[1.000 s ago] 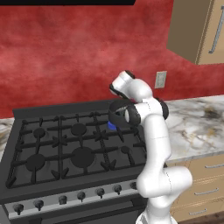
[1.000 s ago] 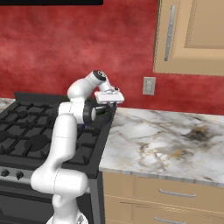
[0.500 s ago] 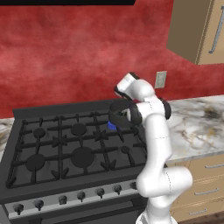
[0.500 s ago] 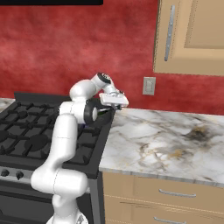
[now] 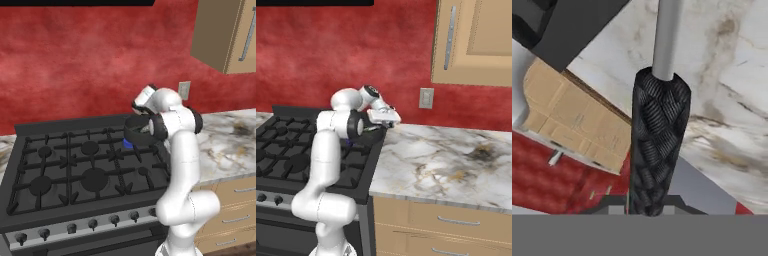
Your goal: Put the cucumber and eggplant in the pot. Retrieve the spatula and lightly stir the vegetables in the pot.
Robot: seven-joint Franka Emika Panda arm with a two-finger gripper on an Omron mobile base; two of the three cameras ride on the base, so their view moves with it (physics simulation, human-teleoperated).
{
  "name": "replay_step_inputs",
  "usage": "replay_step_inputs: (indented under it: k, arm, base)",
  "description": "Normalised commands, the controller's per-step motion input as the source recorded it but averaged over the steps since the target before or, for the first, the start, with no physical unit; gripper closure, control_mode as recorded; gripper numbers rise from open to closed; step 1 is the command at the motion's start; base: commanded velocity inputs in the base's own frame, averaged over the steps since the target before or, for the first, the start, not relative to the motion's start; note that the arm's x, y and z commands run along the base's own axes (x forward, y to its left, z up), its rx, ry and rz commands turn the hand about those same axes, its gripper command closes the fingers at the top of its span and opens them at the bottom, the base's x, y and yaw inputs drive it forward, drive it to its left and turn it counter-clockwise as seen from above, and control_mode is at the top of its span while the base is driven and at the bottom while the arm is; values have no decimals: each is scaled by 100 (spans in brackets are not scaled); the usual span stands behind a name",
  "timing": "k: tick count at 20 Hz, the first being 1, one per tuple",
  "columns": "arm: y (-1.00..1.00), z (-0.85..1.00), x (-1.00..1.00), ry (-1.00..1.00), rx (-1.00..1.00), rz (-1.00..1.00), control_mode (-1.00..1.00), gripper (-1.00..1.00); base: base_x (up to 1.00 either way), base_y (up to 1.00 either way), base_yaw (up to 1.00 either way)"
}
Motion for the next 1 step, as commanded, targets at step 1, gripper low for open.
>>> replay_step_inputs:
  k: [1]
  arm:
    - [7, 0, 0, 7, 0, 4, -100, 100]
  base:
    - [0, 0, 0]
